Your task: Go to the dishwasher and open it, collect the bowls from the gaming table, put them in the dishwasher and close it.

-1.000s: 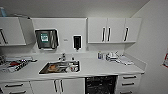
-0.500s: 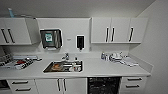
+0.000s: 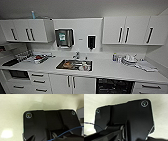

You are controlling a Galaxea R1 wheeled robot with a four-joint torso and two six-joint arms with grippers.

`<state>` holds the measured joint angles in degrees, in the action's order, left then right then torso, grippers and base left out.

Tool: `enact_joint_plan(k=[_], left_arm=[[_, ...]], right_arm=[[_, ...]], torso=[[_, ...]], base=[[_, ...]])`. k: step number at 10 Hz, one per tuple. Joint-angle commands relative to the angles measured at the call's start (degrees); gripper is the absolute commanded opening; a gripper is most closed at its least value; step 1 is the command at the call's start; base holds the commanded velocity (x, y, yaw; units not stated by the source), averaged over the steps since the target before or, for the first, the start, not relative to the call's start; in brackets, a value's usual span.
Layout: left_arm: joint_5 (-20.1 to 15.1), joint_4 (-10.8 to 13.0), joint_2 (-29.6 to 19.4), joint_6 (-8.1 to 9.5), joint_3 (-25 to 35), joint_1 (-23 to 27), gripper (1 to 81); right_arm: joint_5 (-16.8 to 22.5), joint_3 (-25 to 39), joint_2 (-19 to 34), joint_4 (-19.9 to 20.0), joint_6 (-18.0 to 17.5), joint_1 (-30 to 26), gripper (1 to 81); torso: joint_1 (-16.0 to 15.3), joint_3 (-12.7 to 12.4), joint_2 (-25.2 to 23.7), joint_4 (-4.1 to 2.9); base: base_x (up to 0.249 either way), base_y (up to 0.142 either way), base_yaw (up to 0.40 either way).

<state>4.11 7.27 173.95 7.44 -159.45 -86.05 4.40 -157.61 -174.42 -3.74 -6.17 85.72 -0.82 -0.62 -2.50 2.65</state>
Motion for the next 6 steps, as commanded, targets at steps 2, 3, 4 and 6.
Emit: enact_joint_plan(k=[2,3,4,6], left_arm=[[-2.5,-0.2,-0.4,-0.23,-0.2,3.4,81.1],[-2.5,-0.2,-0.3,-0.23,-0.2,3.4,81.1],[-2.5,-0.2,-0.2,-0.23,-0.3,3.4,81.1],[-2.5,-0.2,-0.1,-0.41,-0.3,3.5,81.1]], right_arm=[[3.1,0.0,0.0,-0.2,0.1,-3.5,81.1],[3.1,0.0,0.0,-0.2,0.1,-3.5,81.1],[3.1,0.0,0.0,-0.2,0.1,-3.7,81.1],[3.0,0.3,0.0,-0.1,0.1,-3.7,81.1]], torso=[[0.0,0.0,0.0,0.0],[0.0,0.0,0.0,0.0],[0.0,0.0,0.0,0.0],[0.0,0.0,0.0,0.0]], base=[[0.0,0.0,0.343],[0.0,0.0,0.343],[0.0,0.0,0.344],[0.0,0.0,0.346]])
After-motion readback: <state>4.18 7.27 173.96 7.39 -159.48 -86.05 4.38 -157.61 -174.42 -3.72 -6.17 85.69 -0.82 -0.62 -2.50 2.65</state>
